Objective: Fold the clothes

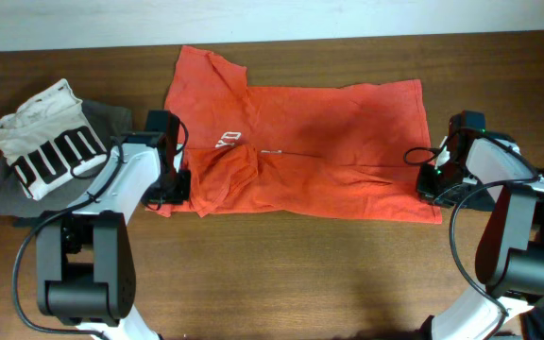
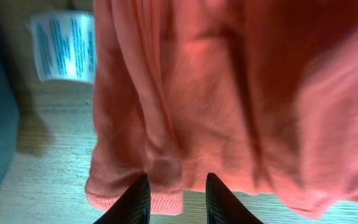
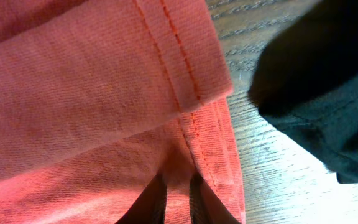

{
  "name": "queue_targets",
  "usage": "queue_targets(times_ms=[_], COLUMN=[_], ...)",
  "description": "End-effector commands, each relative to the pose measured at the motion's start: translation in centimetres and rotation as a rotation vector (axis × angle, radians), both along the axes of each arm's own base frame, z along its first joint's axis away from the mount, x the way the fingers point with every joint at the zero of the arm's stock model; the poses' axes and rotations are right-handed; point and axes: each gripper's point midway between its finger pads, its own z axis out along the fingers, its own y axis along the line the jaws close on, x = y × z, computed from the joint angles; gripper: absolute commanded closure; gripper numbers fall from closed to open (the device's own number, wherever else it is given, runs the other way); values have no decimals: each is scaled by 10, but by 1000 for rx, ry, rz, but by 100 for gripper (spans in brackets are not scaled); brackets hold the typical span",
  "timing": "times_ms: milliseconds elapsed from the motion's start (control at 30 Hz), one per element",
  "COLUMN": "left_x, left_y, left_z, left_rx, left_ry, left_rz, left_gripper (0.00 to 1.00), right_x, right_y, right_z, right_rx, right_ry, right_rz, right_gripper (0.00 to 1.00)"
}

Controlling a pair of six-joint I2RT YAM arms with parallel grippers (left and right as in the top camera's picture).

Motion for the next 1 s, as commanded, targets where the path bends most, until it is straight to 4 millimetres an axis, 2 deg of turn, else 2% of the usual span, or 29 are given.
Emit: queue_targets(times_ms=[0, 300, 467, 633, 733, 900, 967], left_x=[-11, -13, -14, -18, -19, -16, -14], left_y=[14, 18, 27, 55, 78, 98, 107], left_z=[-13, -25, -23, -13, 0, 16, 25], left_rx=[69, 91, 147, 319, 466, 619, 692], left_ry=[31, 14, 14, 9, -5, -27, -39], left_rz=[18, 20, 20, 63, 87, 82, 81], left_gripper=[70, 71, 92, 99, 99, 98, 91], right_x=[-3, -3, -3, -3, -3, -3, -3], right_y=[2, 2, 2, 2, 2, 2, 2], right_z=[-5, -5, -5, -5, -5, -5, -5], right_rx=[9, 9, 9, 9, 9, 9, 10], right_ry=[15, 16, 16, 16, 15, 16, 18], right_rz=[-3, -3, -3, -3, -3, -4, -4], right_gripper=[81, 81, 81, 81, 81, 81, 81])
